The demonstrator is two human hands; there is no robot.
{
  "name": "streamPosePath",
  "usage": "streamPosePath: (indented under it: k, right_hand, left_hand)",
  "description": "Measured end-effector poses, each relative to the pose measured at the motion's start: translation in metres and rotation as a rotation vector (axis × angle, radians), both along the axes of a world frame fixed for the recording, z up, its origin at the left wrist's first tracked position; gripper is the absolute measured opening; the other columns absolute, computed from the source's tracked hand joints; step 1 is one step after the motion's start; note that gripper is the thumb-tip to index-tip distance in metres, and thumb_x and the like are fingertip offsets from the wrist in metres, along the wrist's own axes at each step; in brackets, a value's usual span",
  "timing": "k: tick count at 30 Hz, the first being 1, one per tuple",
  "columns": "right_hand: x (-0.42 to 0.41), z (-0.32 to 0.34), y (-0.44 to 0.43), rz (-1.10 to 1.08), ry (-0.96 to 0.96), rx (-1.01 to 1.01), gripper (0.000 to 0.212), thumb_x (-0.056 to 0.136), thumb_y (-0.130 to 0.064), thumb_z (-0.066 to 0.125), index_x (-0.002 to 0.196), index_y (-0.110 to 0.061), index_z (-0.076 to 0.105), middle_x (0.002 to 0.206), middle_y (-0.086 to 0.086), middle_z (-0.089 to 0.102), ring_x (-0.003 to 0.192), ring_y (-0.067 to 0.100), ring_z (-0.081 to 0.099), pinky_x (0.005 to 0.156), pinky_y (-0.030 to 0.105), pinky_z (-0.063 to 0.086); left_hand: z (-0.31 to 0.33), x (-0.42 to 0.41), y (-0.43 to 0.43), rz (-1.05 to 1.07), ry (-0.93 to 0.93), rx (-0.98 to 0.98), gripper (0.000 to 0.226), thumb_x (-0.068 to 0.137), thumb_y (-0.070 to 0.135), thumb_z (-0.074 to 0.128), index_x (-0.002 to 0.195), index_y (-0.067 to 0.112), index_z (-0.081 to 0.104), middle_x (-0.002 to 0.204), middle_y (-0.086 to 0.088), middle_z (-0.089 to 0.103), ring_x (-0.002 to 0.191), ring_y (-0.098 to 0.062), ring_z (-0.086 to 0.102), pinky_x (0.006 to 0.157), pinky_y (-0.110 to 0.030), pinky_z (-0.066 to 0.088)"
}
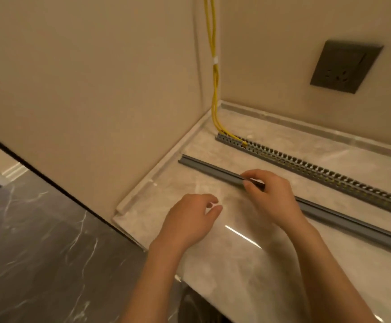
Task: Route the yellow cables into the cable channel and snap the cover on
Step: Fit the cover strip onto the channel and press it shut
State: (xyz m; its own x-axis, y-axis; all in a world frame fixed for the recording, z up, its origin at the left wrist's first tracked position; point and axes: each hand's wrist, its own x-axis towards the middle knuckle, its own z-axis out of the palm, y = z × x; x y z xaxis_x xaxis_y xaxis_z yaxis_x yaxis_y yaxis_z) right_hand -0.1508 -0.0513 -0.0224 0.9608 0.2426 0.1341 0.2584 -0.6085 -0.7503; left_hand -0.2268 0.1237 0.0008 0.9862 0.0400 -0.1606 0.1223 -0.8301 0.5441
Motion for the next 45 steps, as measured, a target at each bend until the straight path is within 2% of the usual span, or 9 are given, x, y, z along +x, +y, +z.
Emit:
streamPosePath:
  k: [4, 8, 12, 15, 21, 27, 36, 39, 45]
  right_hand:
    - [0.018, -0.008, 0.011, 0.013, -0.019, -0.286, 0.031, 0.085, -0.029, 0.061, 0.115, -0.022, 0.062, 0.112, 0.003, 0.065, 0.107, 0.025, 0.052, 0.09, 0.034, 0.039]
    - [0.028, -0.012, 0.01, -0.015, -0.011, -0.43, 0.029, 0.081, -0.04, 0.063, 0.106, -0.025, 0.062, 0.094, 0.0, 0.061, 0.095, 0.023, 0.049, 0.078, 0.033, 0.037]
    - [0.039, -0.004, 0.006, 0.005, 0.081, -0.441, 0.028, 0.073, -0.046, 0.07, 0.088, -0.024, 0.059, 0.081, -0.007, 0.048, 0.08, 0.018, 0.052, 0.066, 0.029, 0.038]
    - [0.041, 0.002, 0.011, -0.014, 0.114, -0.524, 0.03, 0.073, -0.049, 0.068, 0.084, -0.024, 0.056, 0.082, -0.006, 0.047, 0.076, 0.017, 0.05, 0.063, 0.029, 0.039]
    - [0.035, 0.005, 0.015, -0.048, 0.125, -0.637, 0.035, 0.074, -0.056, 0.059, 0.089, -0.024, 0.057, 0.085, -0.002, 0.058, 0.079, 0.019, 0.054, 0.064, 0.031, 0.042]
    - [0.023, 0.005, 0.001, -0.145, 0.237, -0.73, 0.046, 0.068, -0.069, 0.052, 0.057, -0.025, 0.045, 0.058, -0.009, 0.045, 0.061, 0.016, 0.048, 0.047, 0.026, 0.026]
    - [0.026, 0.027, -0.017, -0.286, 0.117, -0.722, 0.066, 0.059, -0.085, 0.046, 0.05, -0.02, 0.051, 0.047, -0.007, 0.048, 0.047, 0.009, 0.047, 0.041, 0.024, 0.028]
    - [0.036, 0.04, -0.025, -0.31, 0.022, -0.745, 0.067, 0.056, -0.087, 0.042, 0.058, -0.022, 0.056, 0.049, -0.009, 0.047, 0.048, 0.009, 0.048, 0.044, 0.025, 0.031]
    - [0.059, 0.044, -0.059, -0.343, -0.071, -0.813, 0.062, 0.06, -0.083, 0.041, 0.054, -0.022, 0.051, 0.047, -0.007, 0.047, 0.046, 0.011, 0.046, 0.047, 0.026, 0.038]
  left_hand:
    - [-0.01, 0.036, 0.002, 0.046, -0.084, -0.129, 0.029, 0.086, 0.032, 0.059, 0.113, 0.022, 0.064, 0.111, 0.002, 0.066, 0.094, -0.011, 0.061, 0.084, -0.023, 0.046]
    - [-0.022, 0.074, 0.012, 0.048, -0.247, -0.066, 0.038, 0.078, 0.019, 0.069, 0.115, 0.018, 0.062, 0.112, -0.002, 0.056, 0.105, -0.019, 0.052, 0.093, -0.027, 0.041]
    - [-0.029, 0.11, 0.02, -0.198, -0.264, 0.137, 0.049, 0.073, 0.022, 0.07, 0.12, 0.025, 0.058, 0.12, 0.003, 0.053, 0.112, -0.021, 0.043, 0.097, -0.032, 0.034]
    - [-0.029, 0.132, 0.02, -0.401, -0.121, 0.137, 0.043, 0.071, 0.024, 0.069, 0.113, 0.025, 0.061, 0.108, 0.001, 0.058, 0.107, -0.021, 0.047, 0.093, -0.035, 0.04]
    - [-0.023, 0.16, 0.019, -0.657, -0.007, 0.212, 0.02, 0.063, 0.031, 0.068, 0.077, 0.03, 0.053, 0.086, 0.008, 0.052, 0.089, -0.015, 0.047, 0.075, -0.029, 0.04]
    - [-0.029, 0.163, 0.017, -0.683, 0.006, 0.141, 0.023, 0.061, 0.027, 0.061, 0.06, 0.023, 0.039, 0.064, 0.004, 0.051, 0.062, -0.015, 0.049, 0.048, -0.027, 0.029]
    - [-0.005, 0.168, 0.007, -0.588, -0.299, 0.166, 0.018, 0.066, 0.045, 0.07, 0.061, 0.034, 0.057, 0.056, 0.015, 0.054, 0.055, 0.0, 0.048, 0.046, -0.02, 0.029]
    - [0.006, 0.18, 0.002, -0.577, -0.395, 0.144, 0.025, 0.066, 0.049, 0.071, 0.06, 0.031, 0.055, 0.057, 0.014, 0.053, 0.059, -0.007, 0.049, 0.047, -0.023, 0.029]
    - [0.009, 0.197, -0.014, -0.678, -0.357, 0.211, 0.048, 0.065, 0.077, 0.05, 0.073, 0.03, 0.057, 0.068, 0.01, 0.055, 0.067, -0.013, 0.053, 0.051, -0.027, 0.034]
